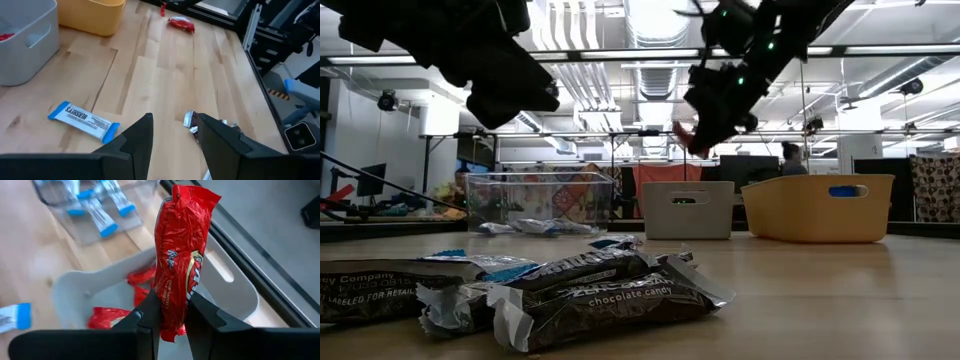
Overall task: Organize candy in baskets
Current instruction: Put the red chocolate into the gray bin, then put the brown chocolate into the yellow bin
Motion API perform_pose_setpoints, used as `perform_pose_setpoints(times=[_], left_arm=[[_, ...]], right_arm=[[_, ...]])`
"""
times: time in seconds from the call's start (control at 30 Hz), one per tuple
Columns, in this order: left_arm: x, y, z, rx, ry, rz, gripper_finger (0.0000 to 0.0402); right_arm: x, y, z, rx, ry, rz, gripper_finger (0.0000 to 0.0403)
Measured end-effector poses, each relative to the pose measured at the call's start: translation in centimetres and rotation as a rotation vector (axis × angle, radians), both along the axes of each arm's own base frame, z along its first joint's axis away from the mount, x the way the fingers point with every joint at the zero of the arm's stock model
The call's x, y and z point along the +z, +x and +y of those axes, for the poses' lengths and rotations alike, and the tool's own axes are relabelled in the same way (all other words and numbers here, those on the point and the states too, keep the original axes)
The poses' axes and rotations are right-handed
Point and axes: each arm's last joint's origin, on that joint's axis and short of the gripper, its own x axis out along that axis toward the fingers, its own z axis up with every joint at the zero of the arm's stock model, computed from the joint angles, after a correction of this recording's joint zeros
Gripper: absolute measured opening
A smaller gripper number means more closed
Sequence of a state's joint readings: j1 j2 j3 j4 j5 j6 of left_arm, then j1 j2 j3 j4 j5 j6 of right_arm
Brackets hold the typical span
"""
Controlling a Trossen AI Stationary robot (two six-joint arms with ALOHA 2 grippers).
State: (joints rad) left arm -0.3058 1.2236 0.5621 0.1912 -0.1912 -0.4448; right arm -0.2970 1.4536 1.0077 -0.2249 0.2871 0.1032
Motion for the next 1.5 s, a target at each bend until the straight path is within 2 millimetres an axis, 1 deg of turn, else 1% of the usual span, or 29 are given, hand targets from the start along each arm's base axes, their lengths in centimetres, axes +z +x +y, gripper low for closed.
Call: perform_pose_setpoints(times=[0.17, 0.3, 0.5, 0.6, 0.7, 0.8, 0.93, 1.03, 1.2, 1.33, 1.5], left_arm=[[0.0, 0.0, 0.0, -0.001, 0.0, -0.001, 0.0139], [0.0, 0.0, 0.0, 0.001, 0.001, -0.001, 0.0139], [0.0, 0.0, 0.0, 0.006, 0.004, -0.002, 0.0139], [0.0, 0.0, 0.0, 0.006, 0.002, -0.002, 0.0139], [0.0, -0.1, -0.3, -0.009, -0.031, 0.004, 0.0139], [-0.2, -0.2, -0.9, -0.087, -0.091, 0.03, 0.0139], [-1.0, -0.1, -1.8, -0.103, -0.15, 0.078, 0.0139], [-1.6, 0.3, -2.8, -0.117, -0.167, 0.115, 0.0139], [-2.4, 0.9, -5.5, -0.186, -0.132, 0.226, 0.0139], [-2.9, 1.1, -8.3, -0.24, -0.063, 0.335, 0.0139], [-3.5, 1.4, -11.3, -0.231, 0.065, 0.406, 0.0137]], right_arm=[[-1.2, 0.6, -0.6, -0.012, 0.004, 0.013, 0.007], [-1.7, 1.0, -0.9, -0.011, -0.004, 0.01, 0.0096], [-2.0, 1.1, -1.2, -0.026, 0.003, 0.012, 0.0135], [-1.7, 0.9, -1.2, -0.026, 0.001, 0.004, 0.0149], [-0.8, 0.6, -1.0, -0.022, -0.003, -0.018, 0.0157], [0.1, 0.2, -0.3, -0.011, 0.004, -0.033, 0.0159], [1.3, -0.3, 1.0, 0.029, 0.034, -0.061, 0.0159], [1.9, -0.4, 2.4, 0.065, 0.037, -0.075, 0.016], [2.6, -0.4, 4.8, 0.144, 0.037, -0.085, 0.016], [2.9, -0.3, 6.4, 0.194, 0.039, -0.093, 0.016], [2.9, -0.2, 7.6, 0.232, 0.04, -0.092, 0.016]])
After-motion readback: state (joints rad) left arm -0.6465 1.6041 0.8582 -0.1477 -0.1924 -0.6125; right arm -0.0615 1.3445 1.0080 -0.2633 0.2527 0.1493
